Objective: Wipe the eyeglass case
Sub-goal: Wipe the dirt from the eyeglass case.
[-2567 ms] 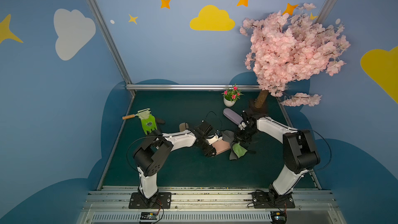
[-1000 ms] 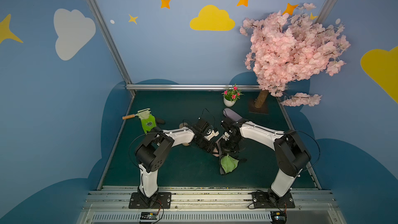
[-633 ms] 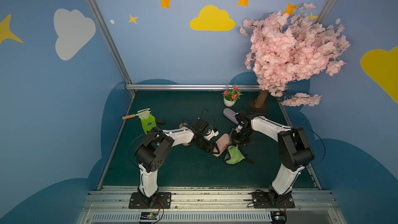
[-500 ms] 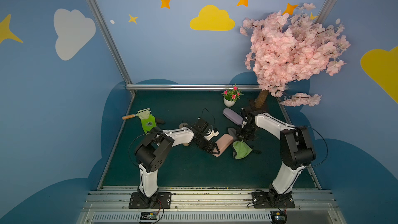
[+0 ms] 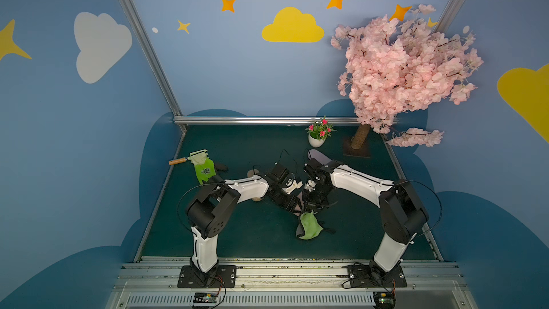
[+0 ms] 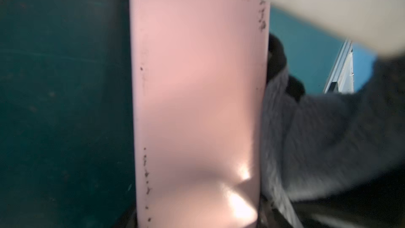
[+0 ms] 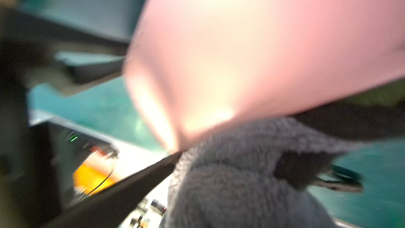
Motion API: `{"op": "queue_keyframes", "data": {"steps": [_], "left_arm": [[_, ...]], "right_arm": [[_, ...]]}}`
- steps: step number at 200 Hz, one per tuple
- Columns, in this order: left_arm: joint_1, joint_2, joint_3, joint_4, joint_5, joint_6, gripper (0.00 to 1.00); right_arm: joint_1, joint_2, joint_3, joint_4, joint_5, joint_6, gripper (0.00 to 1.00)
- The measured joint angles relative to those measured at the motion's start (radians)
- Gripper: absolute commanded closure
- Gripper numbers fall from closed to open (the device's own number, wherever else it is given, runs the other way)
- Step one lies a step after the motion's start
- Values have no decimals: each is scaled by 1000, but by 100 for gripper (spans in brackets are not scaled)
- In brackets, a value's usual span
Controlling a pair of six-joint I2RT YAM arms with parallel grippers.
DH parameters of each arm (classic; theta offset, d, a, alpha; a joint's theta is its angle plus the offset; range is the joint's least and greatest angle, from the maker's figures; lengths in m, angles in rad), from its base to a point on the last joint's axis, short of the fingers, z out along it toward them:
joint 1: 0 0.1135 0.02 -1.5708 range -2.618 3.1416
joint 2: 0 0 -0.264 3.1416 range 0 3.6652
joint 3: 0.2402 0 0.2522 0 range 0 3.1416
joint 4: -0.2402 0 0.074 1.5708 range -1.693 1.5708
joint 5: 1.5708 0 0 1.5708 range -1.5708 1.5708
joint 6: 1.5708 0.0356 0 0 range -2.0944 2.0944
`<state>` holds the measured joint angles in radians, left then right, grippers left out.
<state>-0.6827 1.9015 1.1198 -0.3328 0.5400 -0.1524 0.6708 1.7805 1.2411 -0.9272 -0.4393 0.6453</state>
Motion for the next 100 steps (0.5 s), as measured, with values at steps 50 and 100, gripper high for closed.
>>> {"op": "queue_keyframes", "data": {"steps": [50,100], "left_arm": [[-19,-8,3,-11,-45,11,97],[-29,-13,3,-21,-71,60,97]], "right_arm": [[-219,24,0,6,35,-49,100],[-218,18,60,6,244,-115,100]]}}
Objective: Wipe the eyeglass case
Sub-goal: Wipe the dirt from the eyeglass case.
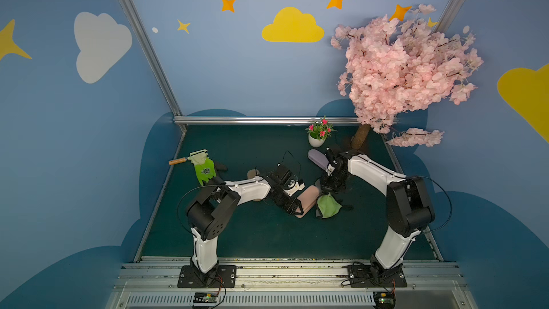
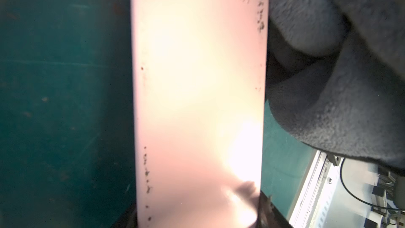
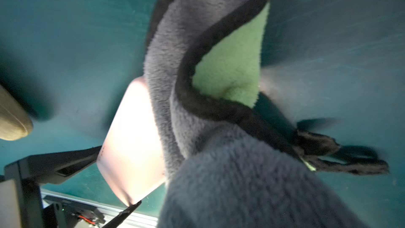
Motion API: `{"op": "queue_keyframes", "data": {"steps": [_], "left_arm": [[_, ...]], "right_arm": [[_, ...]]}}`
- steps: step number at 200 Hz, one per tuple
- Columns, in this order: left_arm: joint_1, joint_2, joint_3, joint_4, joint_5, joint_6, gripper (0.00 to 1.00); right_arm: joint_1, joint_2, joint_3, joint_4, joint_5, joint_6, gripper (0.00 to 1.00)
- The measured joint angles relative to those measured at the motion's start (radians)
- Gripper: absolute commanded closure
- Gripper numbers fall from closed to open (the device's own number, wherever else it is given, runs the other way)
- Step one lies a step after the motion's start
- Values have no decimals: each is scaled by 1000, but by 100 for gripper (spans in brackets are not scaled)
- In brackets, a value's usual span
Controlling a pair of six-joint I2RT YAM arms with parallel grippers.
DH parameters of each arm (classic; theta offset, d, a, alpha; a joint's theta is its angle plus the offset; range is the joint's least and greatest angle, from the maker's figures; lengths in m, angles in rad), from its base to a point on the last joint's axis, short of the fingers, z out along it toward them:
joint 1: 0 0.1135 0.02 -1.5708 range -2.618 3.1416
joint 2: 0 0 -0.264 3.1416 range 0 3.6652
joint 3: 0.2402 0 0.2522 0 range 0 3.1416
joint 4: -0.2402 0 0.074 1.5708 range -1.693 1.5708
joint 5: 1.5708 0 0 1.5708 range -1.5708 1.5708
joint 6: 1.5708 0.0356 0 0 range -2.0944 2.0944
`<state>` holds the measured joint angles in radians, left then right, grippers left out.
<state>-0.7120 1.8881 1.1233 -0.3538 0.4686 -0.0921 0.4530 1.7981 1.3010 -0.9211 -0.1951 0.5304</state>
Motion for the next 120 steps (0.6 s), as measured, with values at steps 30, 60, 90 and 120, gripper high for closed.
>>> {"op": "queue_keyframes", "data": {"steps": [30,60,90,120], "left_arm": [[-3,-5,0,-12,-20,7,97],[-7,-14,0,-31,-51,40,97],[-13,-17,-1,-35,-66,48,97],[-24,-32,-19,-19,-95,68,97]], "right_arm": [[67,-28,-74,60,-169,96,100],[96,-58,-201,190,-388,230,100],[29,-33,-187,149,-431,180,100],[-61,-5,-102,48,-256,52,100]]}}
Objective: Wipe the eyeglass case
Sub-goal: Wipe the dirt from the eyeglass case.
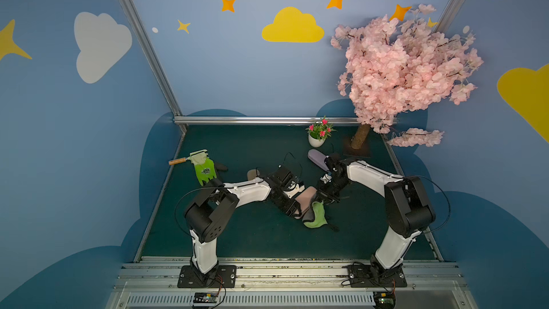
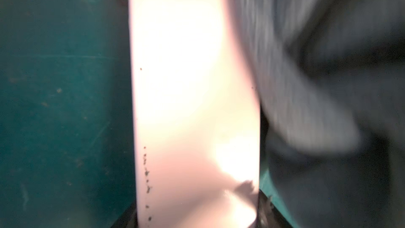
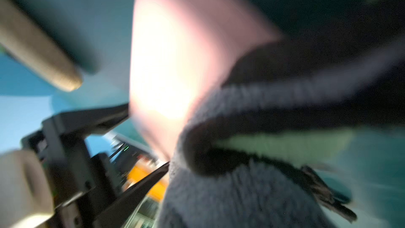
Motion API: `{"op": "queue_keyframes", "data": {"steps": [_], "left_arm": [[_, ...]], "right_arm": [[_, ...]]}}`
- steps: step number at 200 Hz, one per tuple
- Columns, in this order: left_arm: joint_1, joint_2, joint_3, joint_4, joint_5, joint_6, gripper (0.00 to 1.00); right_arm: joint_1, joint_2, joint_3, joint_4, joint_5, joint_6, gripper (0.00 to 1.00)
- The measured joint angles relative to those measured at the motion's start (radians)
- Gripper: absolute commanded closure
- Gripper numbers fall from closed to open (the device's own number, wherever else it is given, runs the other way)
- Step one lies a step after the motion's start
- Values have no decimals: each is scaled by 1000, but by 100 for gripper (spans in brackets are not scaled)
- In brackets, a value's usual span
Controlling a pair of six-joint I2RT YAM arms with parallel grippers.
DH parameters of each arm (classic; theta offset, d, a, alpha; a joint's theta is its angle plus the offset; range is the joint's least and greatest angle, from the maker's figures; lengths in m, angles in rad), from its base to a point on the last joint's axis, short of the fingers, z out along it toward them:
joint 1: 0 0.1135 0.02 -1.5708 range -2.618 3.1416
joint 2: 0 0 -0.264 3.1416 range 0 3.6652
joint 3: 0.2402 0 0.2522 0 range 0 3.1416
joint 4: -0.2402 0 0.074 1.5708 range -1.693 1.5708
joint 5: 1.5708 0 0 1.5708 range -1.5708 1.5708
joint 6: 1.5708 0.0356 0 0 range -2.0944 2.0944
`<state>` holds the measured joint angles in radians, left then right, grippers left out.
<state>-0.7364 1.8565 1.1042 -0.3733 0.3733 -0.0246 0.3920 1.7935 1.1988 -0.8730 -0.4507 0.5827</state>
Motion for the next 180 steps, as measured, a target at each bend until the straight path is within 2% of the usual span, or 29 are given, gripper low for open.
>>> {"op": "queue_keyframes", "data": {"steps": [15,34,78,88,106,122,134,149,162,180], "left_arm": [[-6,-3,-3,1,-14,22,97],[-10,-4,-3,-2,-26,40,97],[-17,-5,-3,-6,-38,66,97],[-16,-8,-3,-17,-40,82,97],[-14,-11,-5,-23,-41,81,97],[-17,-12,-5,-23,-51,82,97],[-20,-13,-6,-22,-61,84,97],[-26,-15,-7,-22,-79,84,97],[-31,-17,-7,-21,-93,81,97],[-43,-20,-11,-14,-119,81,97]], "right_arm": [[-23,-1,31,-15,91,-42,100],[4,-12,37,-13,106,-51,100],[204,-68,-68,202,-146,126,100],[225,-61,-86,250,-171,161,100],[163,-39,-118,282,-240,178,100],[71,-10,-128,258,-235,138,100],[-12,-8,-120,210,-195,84,100],[-82,-16,-84,134,-84,11,100],[-99,-26,-64,97,0,-31,100],[-79,-29,-42,59,6,-66,100]]}}
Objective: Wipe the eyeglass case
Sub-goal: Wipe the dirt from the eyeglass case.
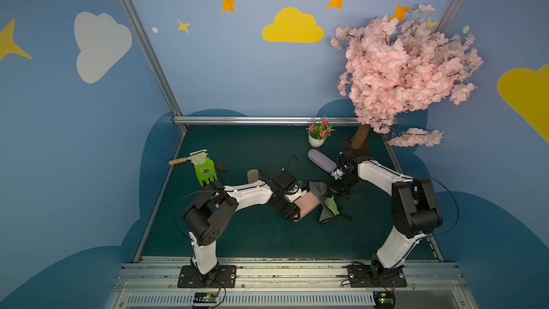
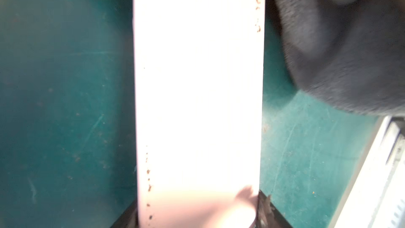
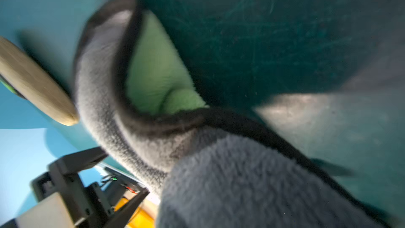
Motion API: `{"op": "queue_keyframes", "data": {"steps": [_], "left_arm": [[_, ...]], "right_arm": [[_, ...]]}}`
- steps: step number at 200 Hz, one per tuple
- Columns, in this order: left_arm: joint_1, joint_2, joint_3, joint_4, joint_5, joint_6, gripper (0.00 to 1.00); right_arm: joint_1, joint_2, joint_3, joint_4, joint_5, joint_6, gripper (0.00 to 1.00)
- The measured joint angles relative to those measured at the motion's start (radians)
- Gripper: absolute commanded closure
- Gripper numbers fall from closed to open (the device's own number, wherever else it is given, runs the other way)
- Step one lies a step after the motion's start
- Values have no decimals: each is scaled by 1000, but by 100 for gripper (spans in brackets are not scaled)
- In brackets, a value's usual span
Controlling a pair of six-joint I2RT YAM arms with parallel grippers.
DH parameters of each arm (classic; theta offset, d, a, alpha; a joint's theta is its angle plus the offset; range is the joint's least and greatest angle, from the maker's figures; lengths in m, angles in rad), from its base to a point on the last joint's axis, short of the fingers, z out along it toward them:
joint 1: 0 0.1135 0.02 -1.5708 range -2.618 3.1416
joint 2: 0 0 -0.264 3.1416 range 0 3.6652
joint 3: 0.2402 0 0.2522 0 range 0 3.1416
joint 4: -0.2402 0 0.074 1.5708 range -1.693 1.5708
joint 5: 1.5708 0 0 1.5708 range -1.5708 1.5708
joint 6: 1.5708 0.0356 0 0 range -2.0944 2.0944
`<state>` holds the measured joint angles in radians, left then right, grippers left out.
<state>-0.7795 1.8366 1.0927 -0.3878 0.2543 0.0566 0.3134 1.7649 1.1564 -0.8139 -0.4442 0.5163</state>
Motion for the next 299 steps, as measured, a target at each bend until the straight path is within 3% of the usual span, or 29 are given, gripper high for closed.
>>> {"op": "queue_keyframes", "data": {"steps": [29,51,82,124,171,197,223,254,277,299], "left_arm": [[-29,-26,-39,47,-63,7,97],[-60,-45,-64,83,-119,7,97],[-120,-57,-68,95,-243,17,96],[-167,-71,-89,127,-356,23,97],[-176,-71,-102,153,-381,21,97],[-178,-65,-102,158,-389,21,97],[-178,-58,-100,164,-390,27,97],[-171,-53,-91,154,-378,18,97],[-164,-48,-79,131,-363,-5,97],[-157,-43,-69,115,-350,-15,97]], "right_arm": [[30,5,85,-36,-27,-20,100],[-19,5,151,-29,-50,-14,100],[-45,5,182,72,-101,74,100],[84,37,44,372,-108,306,100],[258,150,53,425,-111,393,100],[234,149,36,379,-126,346,100],[108,138,40,295,-106,231,100],[-18,121,74,168,62,103,100],[23,67,74,74,109,69,100],[112,5,60,111,5,121,100]]}}
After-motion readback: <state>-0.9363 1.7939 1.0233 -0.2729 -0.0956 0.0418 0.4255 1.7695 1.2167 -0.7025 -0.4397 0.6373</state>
